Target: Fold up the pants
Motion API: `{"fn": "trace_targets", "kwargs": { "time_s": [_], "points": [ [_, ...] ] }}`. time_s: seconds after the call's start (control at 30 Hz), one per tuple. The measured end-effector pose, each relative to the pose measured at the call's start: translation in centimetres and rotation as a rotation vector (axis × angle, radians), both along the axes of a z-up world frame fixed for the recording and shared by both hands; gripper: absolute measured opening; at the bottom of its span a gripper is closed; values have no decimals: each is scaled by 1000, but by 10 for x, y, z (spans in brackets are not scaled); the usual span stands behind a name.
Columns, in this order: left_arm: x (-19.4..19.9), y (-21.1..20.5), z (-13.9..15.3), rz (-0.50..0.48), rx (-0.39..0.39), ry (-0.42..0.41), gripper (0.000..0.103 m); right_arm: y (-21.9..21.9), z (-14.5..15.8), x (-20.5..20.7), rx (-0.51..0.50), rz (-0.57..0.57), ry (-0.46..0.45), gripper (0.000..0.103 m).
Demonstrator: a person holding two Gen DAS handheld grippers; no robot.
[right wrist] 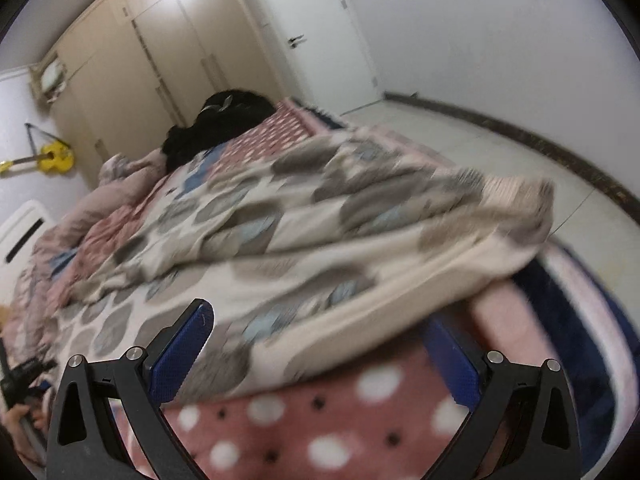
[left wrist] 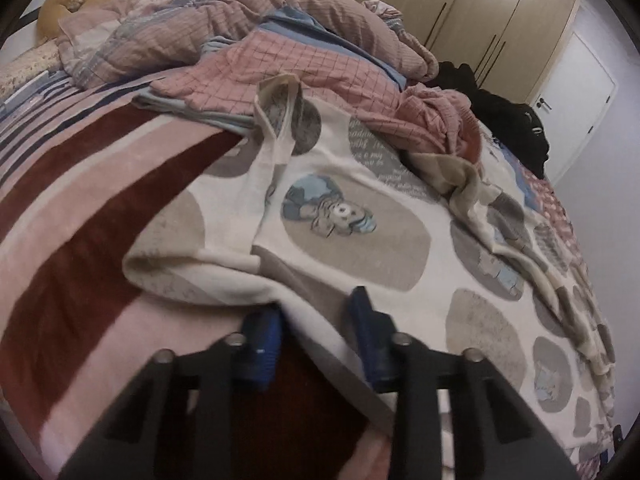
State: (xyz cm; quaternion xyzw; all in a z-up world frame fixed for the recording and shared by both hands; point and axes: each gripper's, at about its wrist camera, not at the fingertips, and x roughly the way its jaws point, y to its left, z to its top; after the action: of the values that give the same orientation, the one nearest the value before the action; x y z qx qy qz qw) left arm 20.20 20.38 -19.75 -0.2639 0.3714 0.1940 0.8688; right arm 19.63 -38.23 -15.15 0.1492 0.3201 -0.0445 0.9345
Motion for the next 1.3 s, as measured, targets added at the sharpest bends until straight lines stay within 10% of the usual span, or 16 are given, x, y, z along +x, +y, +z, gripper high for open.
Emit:
{"fn": "trace_targets", "kwargs": {
  "time_s": [0.07,0.23,0.3,0.73,1.0,1.3],
  "points": [
    [-1,1,6,-11,13,-14,8,-9,3,7,-23,-34,7,92],
    [-15,-13,31,-54,132,-80,2,-22,3,16,-61,-61,85,20],
    [-22,-16,44,-72,139,-103,2,-24,6,14,-59,-36,87,7],
    [37,-22,122,-249,244,-73,2,-7,92,34,-99,276,50,4],
    [174,-10,152,-303,199,71,2,-17,122,163,-104,285,152,4],
    [295,-3,124,-270,228,177,7,-34,88,288,-147,185,232,4]
  ]
}}
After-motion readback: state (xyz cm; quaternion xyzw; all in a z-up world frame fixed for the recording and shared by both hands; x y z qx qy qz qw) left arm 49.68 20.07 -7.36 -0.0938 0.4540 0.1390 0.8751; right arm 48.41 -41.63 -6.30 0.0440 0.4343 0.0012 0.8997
